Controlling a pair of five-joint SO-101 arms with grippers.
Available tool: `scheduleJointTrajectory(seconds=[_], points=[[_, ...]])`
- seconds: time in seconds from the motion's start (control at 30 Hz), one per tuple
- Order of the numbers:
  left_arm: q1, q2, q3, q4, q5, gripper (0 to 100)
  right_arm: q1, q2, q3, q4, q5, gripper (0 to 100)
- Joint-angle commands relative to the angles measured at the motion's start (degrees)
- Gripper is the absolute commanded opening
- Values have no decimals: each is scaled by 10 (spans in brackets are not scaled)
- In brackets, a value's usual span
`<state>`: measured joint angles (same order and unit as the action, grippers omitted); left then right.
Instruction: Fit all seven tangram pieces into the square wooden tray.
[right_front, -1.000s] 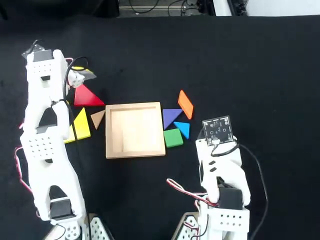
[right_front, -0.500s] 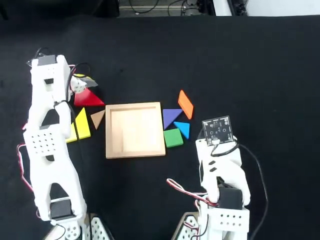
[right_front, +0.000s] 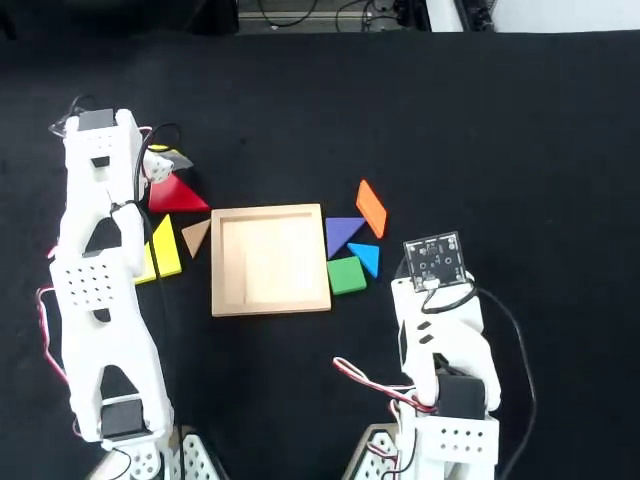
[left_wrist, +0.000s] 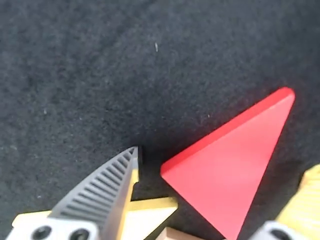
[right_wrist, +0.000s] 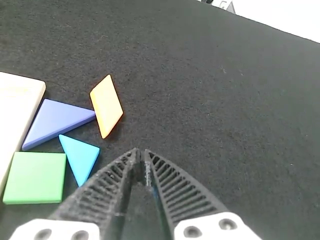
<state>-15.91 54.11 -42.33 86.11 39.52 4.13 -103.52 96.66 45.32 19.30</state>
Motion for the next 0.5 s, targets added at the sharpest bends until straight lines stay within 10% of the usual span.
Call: scheduleJointTrajectory(seconds=[0.0,0.47], points=[[17,-5,-21,-4,4,436,6,-18,0,3,-4,15],[29,81,-193,76,-53,386,6,-18,0,3,-4,15]])
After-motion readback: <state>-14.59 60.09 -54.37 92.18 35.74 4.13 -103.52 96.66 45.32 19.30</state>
